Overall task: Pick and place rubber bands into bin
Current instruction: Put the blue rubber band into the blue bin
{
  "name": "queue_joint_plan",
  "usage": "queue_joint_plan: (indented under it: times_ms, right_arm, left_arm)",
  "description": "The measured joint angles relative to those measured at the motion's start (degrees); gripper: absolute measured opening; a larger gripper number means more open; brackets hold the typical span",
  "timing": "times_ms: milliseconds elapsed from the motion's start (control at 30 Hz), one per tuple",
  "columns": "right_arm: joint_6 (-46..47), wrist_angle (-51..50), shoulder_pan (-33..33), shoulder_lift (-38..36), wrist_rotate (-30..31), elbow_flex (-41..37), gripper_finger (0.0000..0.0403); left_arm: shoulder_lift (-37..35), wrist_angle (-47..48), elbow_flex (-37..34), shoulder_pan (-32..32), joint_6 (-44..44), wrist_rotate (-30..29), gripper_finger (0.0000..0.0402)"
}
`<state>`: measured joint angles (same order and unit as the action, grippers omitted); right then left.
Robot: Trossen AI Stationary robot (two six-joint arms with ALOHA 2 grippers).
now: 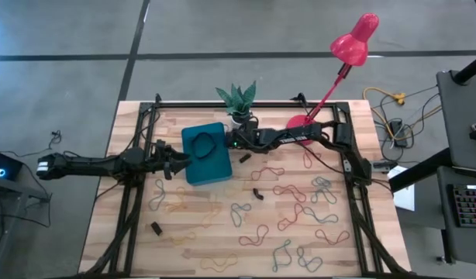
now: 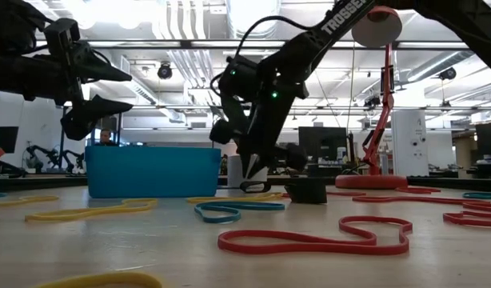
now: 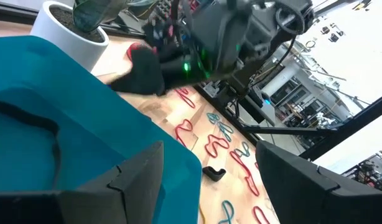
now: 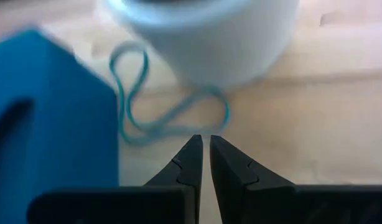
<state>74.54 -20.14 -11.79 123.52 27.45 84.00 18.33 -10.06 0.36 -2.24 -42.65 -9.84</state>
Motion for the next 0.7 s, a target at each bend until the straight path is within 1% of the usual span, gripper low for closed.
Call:
queue_joint_plan:
  times_ms: [133, 300, 467, 633, 700]
  right_arm:
    - [0.07, 0.91, -0.57, 1.39, -0.26, 0.11, 0.0022]
    - [-1.74, 6.12, -1.02, 2.97, -0.67, 0.16, 0.0022]
    - [-2.58, 8.17, -1.07, 4.11, -0.28, 0.1, 0.0022]
    - [-4.93, 8.6, -1.02, 4.37, 3.13, 0.1, 0.0022]
    - [-5.3, 8.79, -1.37, 4.76, 3.28, 0.13, 0.0022]
  left_arm:
    - [0.07, -0.03, 0.0, 0.0, 0.0, 0.0, 0.024]
    - [0.0, -0.03, 0.0, 0.0, 0.01, 0.0, 0.024]
    - [-0.01, -0.03, 0.0, 0.0, -0.09, 0.02, 0.024]
    - [0.02, -0.05, 0.0, 0.0, -0.11, 0.04, 0.024]
    - [0.0, -0.01, 0.0, 0.0, -0.12, 0.04, 0.024]
